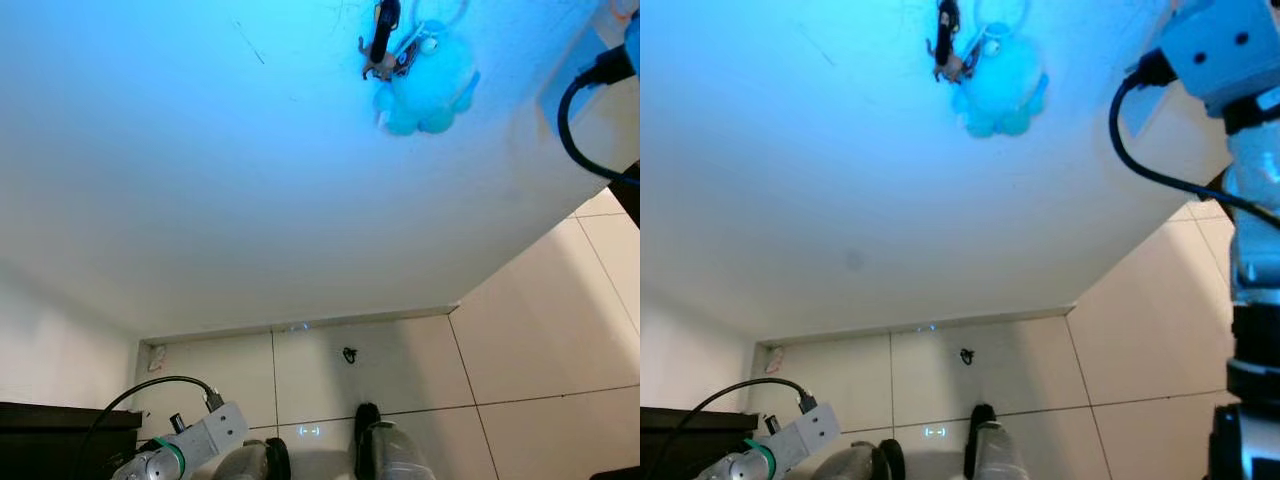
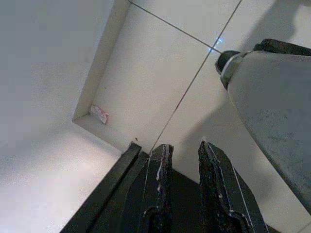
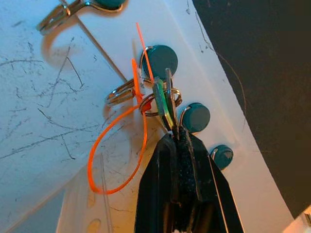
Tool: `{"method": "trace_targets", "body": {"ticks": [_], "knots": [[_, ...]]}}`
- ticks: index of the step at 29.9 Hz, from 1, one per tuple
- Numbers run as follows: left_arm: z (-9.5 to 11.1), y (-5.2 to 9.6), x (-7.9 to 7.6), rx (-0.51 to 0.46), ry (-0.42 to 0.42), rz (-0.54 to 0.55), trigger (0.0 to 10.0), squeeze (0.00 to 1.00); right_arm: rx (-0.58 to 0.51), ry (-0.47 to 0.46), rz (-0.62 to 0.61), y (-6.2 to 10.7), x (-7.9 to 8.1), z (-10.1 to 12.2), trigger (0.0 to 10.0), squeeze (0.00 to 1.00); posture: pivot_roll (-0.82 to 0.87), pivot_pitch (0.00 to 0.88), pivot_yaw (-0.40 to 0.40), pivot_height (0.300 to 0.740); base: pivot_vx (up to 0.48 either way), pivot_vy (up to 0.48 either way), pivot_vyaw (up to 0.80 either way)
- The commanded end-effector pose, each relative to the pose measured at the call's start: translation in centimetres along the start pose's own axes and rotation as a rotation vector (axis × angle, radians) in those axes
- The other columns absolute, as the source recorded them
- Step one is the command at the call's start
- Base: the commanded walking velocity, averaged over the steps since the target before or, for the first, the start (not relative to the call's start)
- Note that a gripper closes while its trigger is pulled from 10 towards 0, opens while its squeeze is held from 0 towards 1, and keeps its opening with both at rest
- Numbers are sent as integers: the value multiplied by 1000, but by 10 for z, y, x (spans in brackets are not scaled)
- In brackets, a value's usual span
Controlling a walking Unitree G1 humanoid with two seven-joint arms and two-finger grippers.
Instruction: Hang keys on a hook
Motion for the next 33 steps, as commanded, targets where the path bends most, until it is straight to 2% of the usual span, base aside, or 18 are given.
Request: {"method": "trace_targets", "body": {"ticks": [1,2,4,5,6,9,10,16,20,24,26,28,31,33], "knots": [[-15,4,-16,44,8,-45,10000,0,153,-45,8,21,8,-38,10000,0,-166,241,109,740,0,0,0],[-15,4,-16,45,10,-44,10000,0,133,-79,3,24,10,-36,10000,0,-166,241,109,740,0,0,0],[-16,4,-16,46,12,-45,10000,0,42,-256,-36,26,8,-20,10000,0,-167,244,111,740,0,0,0],[-16,4,-16,46,11,-45,10000,0,22,-296,-46,26,7,-16,10000,0,-167,244,111,740,0,0,0],[-16,4,-16,46,11,-45,10000,0,22,-296,-46,26,7,-16,10000,0,-167,244,111,740,0,0,0],[-15,5,-16,44,1,-48,10000,0,-47,-478,-70,26,2,-4,10000,0,-169,244,114,740,0,0,0],[-15,5,-16,44,-1,-48,10000,0,-47,-509,-85,26,0,-4,10000,0,-170,244,115,740,0,0,0],[-15,4,-16,43,-2,-49,10000,0,-27,-517,-105,27,-3,-7,10000,0,-171,243,114,740,0,0,0],[-15,5,-16,42,-2,-50,10000,0,-17,-484,-65,27,2,-6,10000,0,-170,244,115,740,0,0,0],[-15,5,-16,42,-3,-51,10000,0,-70,-504,7,21,12,9,10000,0,-171,244,116,740,0,0,0],[-15,5,-16,42,-4,-52,10000,0,-122,-528,48,13,17,24,10000,0,-171,244,116,740,0,0,0],[-15,5,-16,42,-4,-52,10000,0,-122,-528,48,13,17,24,10000,0,-171,244,116,740,0,0,0],[-14,4,-16,41,-5,-52,10000,0,-178,-546,66,-5,20,42,10000,0,-168,237,108,740,0,0,0],[-14,4,-16,41,-5,-51,10000,0,-191,-545,62,-9,19,46,10000,0,-167,237,107,740,0,0,0]]}}
Point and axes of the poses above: a point about 5 cm out from each wrist's last joint towards the gripper, its own y axis pointing back from the gripper into the wrist, its own z axis along the axis of the wrist's last joint, x = y × z, the point moved 5 cm from there along -y, pointing out of the wrist towards the gripper, and after that the axes turned 10 degrees about -y, right-handed, at the moved point
